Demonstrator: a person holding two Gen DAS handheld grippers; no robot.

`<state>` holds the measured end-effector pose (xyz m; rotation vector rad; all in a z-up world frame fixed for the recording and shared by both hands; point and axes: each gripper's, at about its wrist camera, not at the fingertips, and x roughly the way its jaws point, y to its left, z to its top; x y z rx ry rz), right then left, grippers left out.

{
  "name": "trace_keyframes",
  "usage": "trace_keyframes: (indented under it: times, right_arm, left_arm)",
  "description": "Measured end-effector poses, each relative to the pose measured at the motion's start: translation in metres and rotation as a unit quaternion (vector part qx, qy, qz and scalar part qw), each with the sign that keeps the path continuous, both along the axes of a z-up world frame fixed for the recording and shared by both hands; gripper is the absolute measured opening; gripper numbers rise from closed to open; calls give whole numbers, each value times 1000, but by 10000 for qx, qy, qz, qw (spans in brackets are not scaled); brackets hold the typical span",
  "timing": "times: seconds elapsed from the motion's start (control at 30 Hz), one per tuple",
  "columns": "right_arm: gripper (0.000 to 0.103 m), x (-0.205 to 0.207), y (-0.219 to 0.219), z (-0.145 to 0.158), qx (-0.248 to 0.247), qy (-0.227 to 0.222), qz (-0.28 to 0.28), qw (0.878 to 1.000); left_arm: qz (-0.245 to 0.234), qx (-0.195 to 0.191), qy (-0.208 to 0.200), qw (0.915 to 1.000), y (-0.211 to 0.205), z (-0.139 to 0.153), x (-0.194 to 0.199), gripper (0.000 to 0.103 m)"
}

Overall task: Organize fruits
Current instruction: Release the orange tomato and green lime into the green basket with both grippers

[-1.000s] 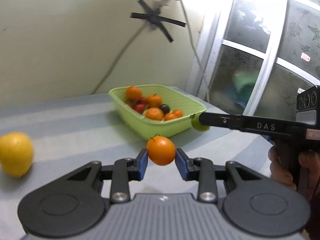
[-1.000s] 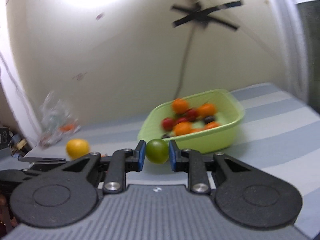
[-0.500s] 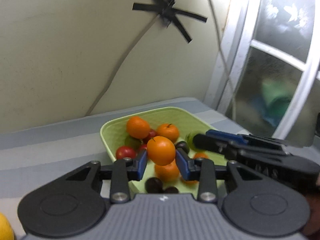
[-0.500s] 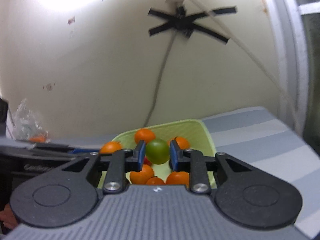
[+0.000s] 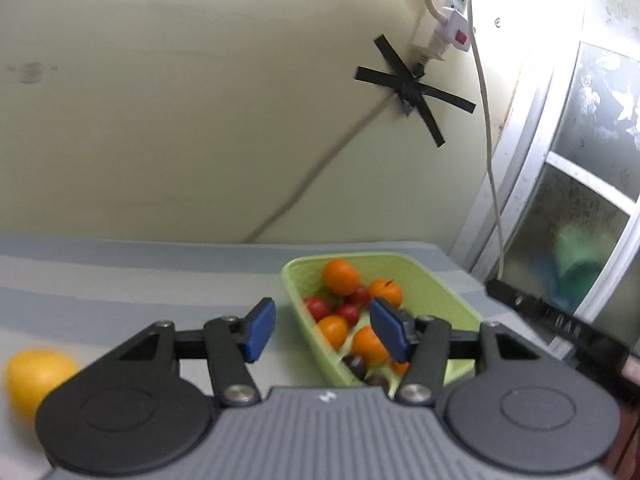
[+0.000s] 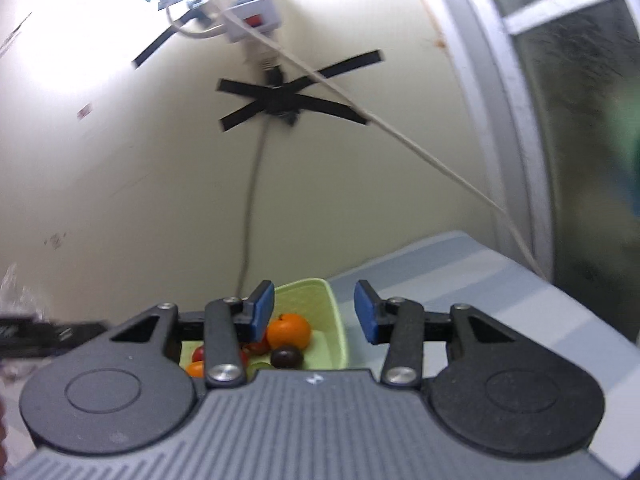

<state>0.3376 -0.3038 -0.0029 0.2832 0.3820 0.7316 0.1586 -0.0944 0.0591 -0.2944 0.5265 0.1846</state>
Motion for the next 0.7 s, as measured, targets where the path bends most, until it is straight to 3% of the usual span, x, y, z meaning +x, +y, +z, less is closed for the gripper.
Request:
trace_keyframes:
  times: [0.17, 0.33, 0.43, 0.53, 0.63, 0.7]
  right_arm:
    - [51, -30, -10, 0, 49, 235, 155, 9996]
    - [52, -76, -16, -13, -5, 748, 384, 9965]
    - [58, -97, -16, -17, -105, 1119, 539, 9922]
    - [60, -115, -13, -16, -236, 1238, 680, 9897]
    - [64, -130, -14, -12, -246, 1188, 684, 9903]
    - [64, -137, -17, -11, -225, 1198, 664, 9903]
  left_arm:
    - [185, 411, 251, 9987, -19, -7, -44, 55]
    - [269, 418, 527, 9974, -34, -19, -72, 55]
    - [352, 349, 652, 9966, -38, -26, -83, 58]
    - [472, 351, 673, 9960, -41, -31, -98, 60]
    - [520, 385, 666, 9957, -47, -35, -111, 65]
    - [542, 433, 655, 9954, -50, -38, -119, 77]
